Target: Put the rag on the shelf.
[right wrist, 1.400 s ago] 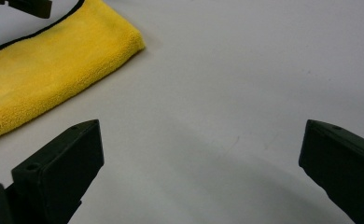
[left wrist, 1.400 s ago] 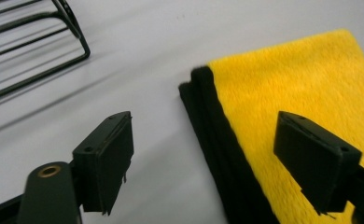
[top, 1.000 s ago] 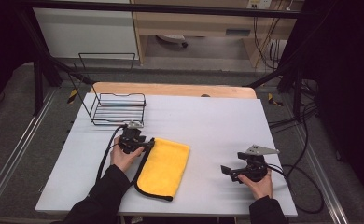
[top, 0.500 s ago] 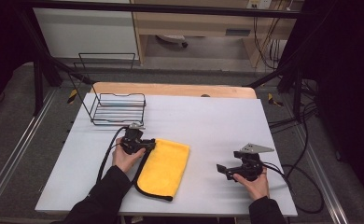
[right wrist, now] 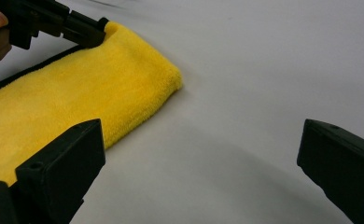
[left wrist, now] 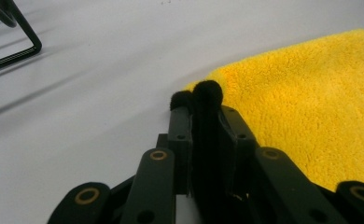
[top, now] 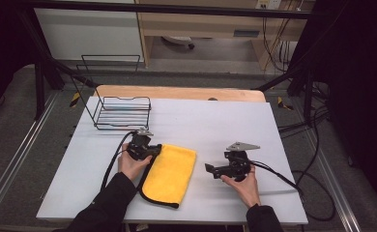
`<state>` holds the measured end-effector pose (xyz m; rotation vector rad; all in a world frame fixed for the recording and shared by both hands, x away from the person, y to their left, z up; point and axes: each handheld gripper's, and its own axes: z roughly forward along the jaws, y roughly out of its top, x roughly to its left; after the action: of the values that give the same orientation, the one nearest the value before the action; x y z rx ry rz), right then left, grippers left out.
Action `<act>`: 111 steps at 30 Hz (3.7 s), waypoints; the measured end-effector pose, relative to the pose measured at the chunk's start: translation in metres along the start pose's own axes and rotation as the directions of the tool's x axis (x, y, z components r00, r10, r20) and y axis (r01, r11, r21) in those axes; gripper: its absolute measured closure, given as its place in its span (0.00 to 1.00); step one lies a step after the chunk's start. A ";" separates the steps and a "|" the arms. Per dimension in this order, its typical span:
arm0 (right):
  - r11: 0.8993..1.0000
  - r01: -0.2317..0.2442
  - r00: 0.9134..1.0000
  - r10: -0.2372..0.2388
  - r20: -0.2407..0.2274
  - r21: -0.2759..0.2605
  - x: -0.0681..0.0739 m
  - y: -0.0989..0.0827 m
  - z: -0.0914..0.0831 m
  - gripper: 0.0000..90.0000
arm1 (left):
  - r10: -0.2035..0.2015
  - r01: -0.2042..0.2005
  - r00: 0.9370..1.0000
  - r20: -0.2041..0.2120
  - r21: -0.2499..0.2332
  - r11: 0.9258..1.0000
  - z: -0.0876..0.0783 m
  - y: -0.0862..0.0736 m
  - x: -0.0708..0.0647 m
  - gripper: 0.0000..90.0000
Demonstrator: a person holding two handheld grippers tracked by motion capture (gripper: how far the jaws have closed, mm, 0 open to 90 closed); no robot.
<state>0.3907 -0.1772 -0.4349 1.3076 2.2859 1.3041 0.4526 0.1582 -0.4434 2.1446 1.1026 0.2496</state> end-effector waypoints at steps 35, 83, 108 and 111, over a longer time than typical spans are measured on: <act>0.988 -0.119 0.993 0.121 -0.013 0.093 0.024 0.022 0.072 0.82 | 0.030 -0.030 0.999 0.019 -0.012 0.999 0.001 -0.001 0.003 0.84; 0.987 0.066 0.997 -0.070 -0.020 -0.150 0.079 0.066 0.013 0.92 | 0.020 -0.007 0.999 0.035 -0.338 0.941 -0.102 -0.003 -0.010 0.90; 0.937 0.193 0.980 -0.196 0.021 -0.292 0.106 0.105 -0.014 0.93 | 0.041 -0.047 0.999 -0.023 -0.505 0.862 -0.151 0.006 -0.013 0.90; 0.930 0.205 0.978 -0.207 0.024 -0.306 0.109 0.109 -0.015 0.93 | 0.039 -0.050 0.999 -0.032 -0.521 0.852 -0.156 0.006 -0.012 0.90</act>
<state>0.3833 -0.0780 -0.3161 0.9341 2.0520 1.5143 0.3776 0.2238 -0.3230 1.6783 0.8688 0.5306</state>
